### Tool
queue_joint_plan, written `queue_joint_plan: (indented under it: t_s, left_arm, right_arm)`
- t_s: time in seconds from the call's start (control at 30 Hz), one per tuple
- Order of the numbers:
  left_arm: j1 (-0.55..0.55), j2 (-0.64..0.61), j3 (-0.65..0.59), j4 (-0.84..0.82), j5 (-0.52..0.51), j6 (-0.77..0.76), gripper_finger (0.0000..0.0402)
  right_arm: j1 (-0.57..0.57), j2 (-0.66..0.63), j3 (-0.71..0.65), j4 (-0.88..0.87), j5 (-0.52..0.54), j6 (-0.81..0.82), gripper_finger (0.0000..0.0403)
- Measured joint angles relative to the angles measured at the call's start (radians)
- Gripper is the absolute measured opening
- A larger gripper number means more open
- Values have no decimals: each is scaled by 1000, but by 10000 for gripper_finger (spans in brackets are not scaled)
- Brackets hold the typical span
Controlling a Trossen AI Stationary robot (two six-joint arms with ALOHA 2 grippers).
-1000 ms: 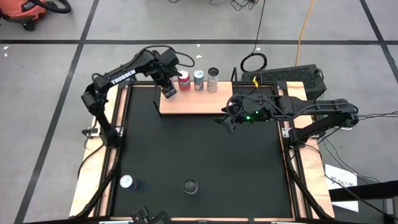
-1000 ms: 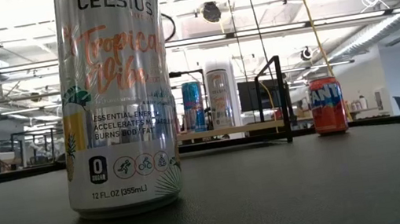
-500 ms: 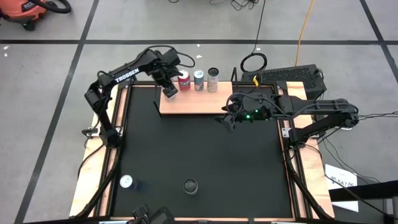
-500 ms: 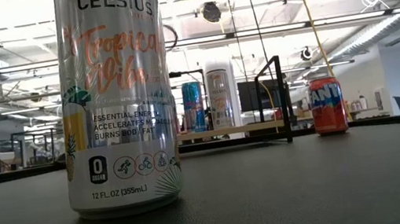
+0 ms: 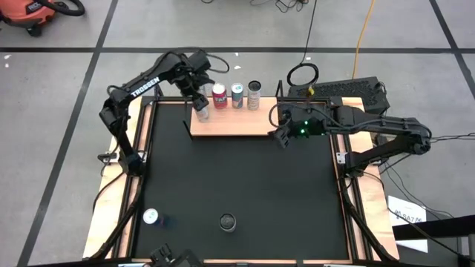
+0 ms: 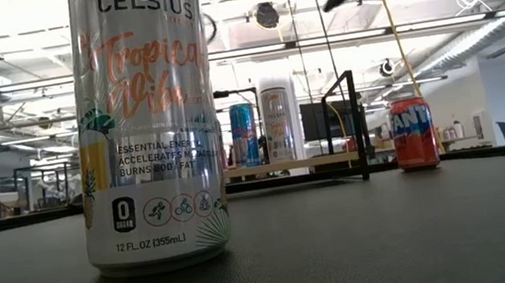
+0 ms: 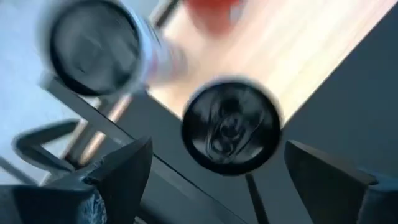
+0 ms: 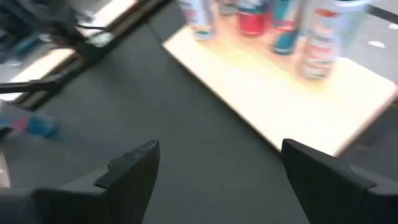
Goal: Place canned beverage on shelf
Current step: Put the red soda can aligned with the other red soda cans on the shelf
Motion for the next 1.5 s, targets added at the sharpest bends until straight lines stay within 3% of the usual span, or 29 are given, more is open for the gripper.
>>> queue_joint_plan:
  t_s: [0.37,0.53,0.77,1.0,1.5]
  left_arm:
    - [-18,-147,68,19,-73,-74,360]
    - [-92,-231,5,103,-127,-163,360]
    - [-223,-346,-114,223,-180,-248,360]
    - [-330,-407,-176,238,-253,-347,360]
    - [-436,-410,-237,257,-308,-429,360]
  right_arm:
    - [-228,13,-5,-333,43,-133,331]
    - [-353,26,-115,-324,34,-166,343]
    - [-454,17,-323,-216,-133,-160,345]
    - [-459,15,-342,-196,4,-153,345]
    - [-567,94,-342,-61,0,-270,345]
